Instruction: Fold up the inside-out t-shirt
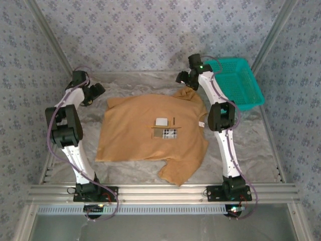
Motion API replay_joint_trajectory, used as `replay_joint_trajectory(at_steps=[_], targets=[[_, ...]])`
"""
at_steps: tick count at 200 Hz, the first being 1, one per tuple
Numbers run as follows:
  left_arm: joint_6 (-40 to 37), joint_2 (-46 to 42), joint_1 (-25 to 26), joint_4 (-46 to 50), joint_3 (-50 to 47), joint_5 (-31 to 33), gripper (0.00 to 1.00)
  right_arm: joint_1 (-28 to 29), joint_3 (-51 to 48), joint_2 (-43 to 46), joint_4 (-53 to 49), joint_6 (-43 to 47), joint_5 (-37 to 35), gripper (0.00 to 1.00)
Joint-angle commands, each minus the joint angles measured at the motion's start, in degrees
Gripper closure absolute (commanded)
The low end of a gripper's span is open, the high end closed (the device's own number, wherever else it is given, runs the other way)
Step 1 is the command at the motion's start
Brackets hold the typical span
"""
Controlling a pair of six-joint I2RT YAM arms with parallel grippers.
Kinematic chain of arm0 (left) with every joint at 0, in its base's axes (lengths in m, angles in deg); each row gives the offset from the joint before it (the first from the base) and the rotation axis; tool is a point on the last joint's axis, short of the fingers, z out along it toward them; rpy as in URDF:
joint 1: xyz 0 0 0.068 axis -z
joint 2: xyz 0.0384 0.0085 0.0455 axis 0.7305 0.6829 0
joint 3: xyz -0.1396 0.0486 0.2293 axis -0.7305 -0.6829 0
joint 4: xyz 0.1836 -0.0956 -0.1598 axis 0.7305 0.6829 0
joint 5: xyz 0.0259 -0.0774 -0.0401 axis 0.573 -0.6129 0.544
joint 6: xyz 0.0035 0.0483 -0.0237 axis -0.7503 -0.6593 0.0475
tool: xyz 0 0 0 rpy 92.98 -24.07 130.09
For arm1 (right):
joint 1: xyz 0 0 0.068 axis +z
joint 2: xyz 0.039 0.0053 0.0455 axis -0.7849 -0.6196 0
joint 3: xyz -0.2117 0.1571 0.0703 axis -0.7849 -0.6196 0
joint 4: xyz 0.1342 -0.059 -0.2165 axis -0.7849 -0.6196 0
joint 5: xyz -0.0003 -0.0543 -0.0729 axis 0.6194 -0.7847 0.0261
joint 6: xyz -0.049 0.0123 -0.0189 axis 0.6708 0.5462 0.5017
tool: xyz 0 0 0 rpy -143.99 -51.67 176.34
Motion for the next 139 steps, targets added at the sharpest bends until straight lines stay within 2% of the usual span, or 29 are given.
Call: replay_joint_trajectory(at_steps=[1,38,57,84,108,139], targets=[[-0.30,-11.18,5.23,-1.35,-7.84,0.99,0.13,1.73,-13.27,14.17,2.93,-0.49,-0.69,0.21],[10.01,-19.73,10.09,-20.08,-30.82,-13.37,0.15,4.49,-39.75,27.25,11.52,1.48,-0.20,0.26],[11.42,-19.83,10.08,-23.13,-35.48,-15.23,0.16,4.84,-46.28,29.27,15.01,2.03,-1.90,0.32],[7.42,-19.75,9.27,-16.92,-36.64,-12.62,0.16,3.84,-44.11,27.01,15.50,2.08,-5.86,0.46],[6.02,-22.05,7.70,-15.74,-40.58,-10.27,0.16,3.58,-38.97,22.71,16.53,1.48,-9.04,0.49],[5.92,-23.91,7.13,-15.78,-42.66,-9.76,0.16,3.76,-25.16,12.42,11.32,0.96,-12.84,0.49]])
